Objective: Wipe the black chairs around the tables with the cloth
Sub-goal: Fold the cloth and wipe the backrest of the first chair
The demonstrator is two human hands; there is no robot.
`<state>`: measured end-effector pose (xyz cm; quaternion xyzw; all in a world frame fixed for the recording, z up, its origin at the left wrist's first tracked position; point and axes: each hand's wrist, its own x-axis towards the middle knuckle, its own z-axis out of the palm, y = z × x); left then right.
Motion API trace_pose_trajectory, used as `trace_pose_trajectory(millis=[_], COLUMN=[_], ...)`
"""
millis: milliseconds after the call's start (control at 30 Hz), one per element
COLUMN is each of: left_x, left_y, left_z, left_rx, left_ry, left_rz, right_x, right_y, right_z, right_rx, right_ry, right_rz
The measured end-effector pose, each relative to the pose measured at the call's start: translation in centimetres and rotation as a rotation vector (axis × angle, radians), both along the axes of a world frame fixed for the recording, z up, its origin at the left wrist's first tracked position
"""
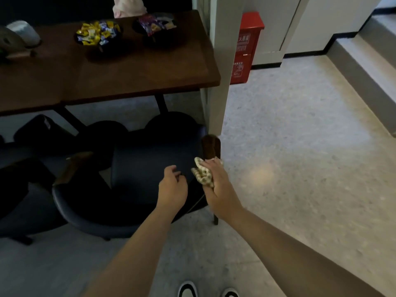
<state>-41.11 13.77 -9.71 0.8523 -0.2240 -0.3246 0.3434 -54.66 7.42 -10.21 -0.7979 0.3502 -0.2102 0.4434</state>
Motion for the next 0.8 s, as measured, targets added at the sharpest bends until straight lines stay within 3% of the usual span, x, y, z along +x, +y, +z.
trace_pose_trajectory(millis=[167,467,633,800], left_x=[0.1,0.2,0.7,0.3], left_y=[-0.2,-3.2,-6.2,-7.0], left_z=[-0.9,-1.4,-1.9,-1.7], left_rx=[0.024,0.275,0.114,0.124], left_ry=[0.036,-0.3,-0.151,-0.223], left_rz=[-0.097,-0.643,-0.585,-0.701], right_x=[-0.1,0.9,1.8,4.1], right_y=[0.6,-2.0,-6.9,-11.7], right_z=[-1.1,-2.5,-3.2,-5.0], right_rx=[-0.22,-0.42,-0.214,0.042], right_ry=[0.009,-0.044,-0.039,-0.084], right_rz=[0.065,0.052,0.017,0.047])
